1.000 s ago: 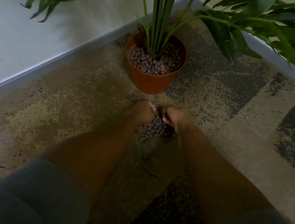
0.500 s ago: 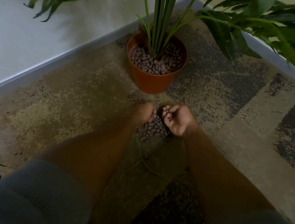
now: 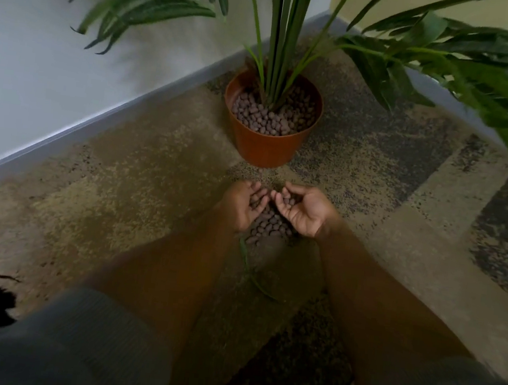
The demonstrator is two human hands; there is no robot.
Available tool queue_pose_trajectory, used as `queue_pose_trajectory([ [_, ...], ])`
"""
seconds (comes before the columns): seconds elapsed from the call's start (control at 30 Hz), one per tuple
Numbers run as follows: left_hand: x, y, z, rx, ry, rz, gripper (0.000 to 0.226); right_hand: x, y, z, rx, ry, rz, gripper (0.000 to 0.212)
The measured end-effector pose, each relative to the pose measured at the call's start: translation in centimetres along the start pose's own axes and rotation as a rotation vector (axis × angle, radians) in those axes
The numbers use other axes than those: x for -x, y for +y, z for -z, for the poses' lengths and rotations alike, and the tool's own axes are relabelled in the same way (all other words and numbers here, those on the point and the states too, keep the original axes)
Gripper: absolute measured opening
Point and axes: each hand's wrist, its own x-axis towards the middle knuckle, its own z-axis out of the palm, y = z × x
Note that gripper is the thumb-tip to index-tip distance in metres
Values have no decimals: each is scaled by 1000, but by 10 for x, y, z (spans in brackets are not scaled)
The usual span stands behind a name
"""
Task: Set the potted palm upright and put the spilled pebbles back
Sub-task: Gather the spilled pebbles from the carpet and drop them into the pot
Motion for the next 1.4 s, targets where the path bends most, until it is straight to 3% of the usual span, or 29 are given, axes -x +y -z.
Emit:
queue_pose_trajectory([
  [0.1,11,5,-2,126,7,-23,40,6,0,-5,3,-8,32,11],
  [0.37,34,22,-13,285,-21,-41,38,21,-5,-15,-56,-85,64,19],
  [0.5,45,29,-17,351,-34,-110,38,32,-9,-28,-82,-167,98,10],
  [0.8,66,63,-38,574,-51,-278,35,39,-38,-74,-254,-243,142,11],
  [0.97,76,91,-55,534,-138,-330,44,41,-53,-99,-252,-205,222,23],
  [1.1,74,109,-61,472,-228,-295,54,33,-63,-111,-353,-181,215,52],
  [1.3,65,115,-55,507,-294,-237,56,39,-70,-118,-330,-231,222,52],
  [1.4,72,111,-52,514,-249,-242,54,36,-71,-116,-315,-247,211,55],
])
